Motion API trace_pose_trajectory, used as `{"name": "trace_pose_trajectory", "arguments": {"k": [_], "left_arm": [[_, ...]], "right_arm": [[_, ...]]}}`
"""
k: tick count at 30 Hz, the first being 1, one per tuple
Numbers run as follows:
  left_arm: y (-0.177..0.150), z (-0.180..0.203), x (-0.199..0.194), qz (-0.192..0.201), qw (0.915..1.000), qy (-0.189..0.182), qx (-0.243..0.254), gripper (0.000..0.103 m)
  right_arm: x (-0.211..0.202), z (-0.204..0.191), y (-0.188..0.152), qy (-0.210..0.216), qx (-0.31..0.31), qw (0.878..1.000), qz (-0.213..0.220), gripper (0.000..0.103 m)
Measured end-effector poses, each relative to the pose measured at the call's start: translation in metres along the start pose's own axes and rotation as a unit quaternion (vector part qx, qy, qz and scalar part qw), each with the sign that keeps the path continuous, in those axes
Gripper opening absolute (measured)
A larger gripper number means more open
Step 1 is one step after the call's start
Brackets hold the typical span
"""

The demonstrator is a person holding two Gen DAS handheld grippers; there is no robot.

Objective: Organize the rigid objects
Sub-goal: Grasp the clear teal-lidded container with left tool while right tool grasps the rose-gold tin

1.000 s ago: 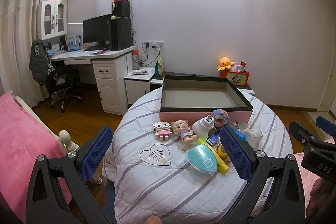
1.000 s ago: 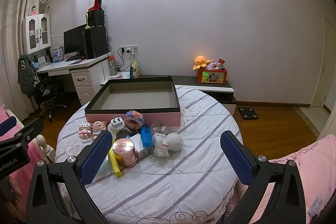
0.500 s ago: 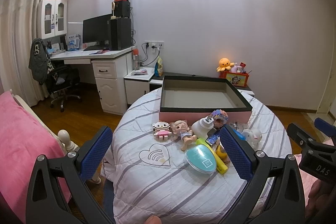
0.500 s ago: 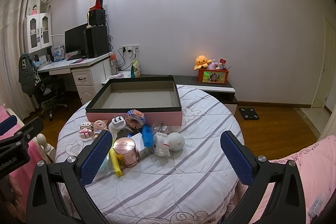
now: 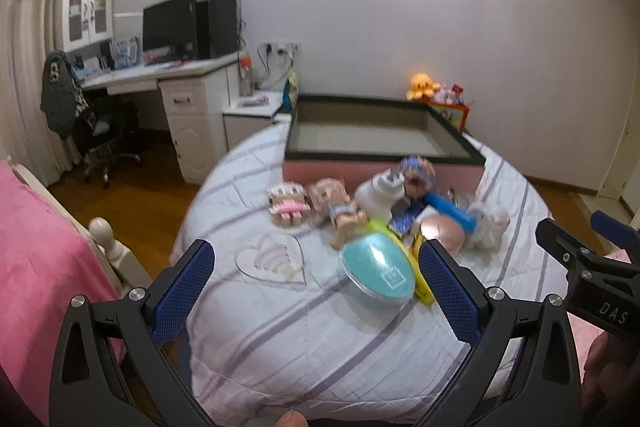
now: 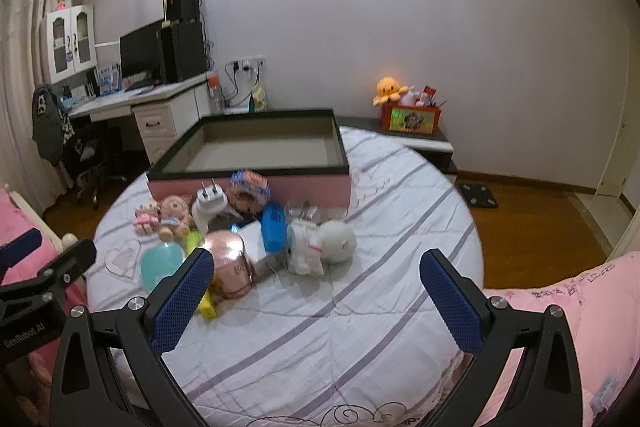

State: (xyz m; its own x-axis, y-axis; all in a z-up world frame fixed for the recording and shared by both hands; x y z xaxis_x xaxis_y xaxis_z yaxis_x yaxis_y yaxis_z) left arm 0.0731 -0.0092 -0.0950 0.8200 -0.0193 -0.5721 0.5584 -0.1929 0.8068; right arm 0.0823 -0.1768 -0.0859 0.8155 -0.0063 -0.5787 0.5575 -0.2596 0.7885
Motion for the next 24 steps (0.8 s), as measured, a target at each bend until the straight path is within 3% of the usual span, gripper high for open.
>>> {"name": "trace_pose_trajectory", "arguments": {"k": [10,24], "left_arm": [[-0.028,0.018,0.057,-0.061,0.9972,-0.040,-0.017,0.103],[-0.032,0.022,0.089,-0.065,0.9928,-0.089,-0.047,0.103]], "right_arm": [[0.041,0.015,-0.014,-0.005,0.007,0.999,-0.042,0.103],[0.062,0.005,-0.020,0.010,-0.003,0.998,-0.066,0.103]]}}
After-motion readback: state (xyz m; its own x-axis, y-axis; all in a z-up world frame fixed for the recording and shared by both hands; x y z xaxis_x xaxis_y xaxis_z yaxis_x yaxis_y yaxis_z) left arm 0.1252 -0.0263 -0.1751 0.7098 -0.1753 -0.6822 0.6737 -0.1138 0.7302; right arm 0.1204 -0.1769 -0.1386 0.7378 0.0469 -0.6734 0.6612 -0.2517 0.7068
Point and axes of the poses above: each gripper's, at about its wrist camera, not at the fingertips, and x roughly the way its jaws point, z to its right, y to its top, the point moved 5 cm from there along x, roughly the way its jaws point, and after that the axes turned 13 degrees about x, right-handed, at the moved point
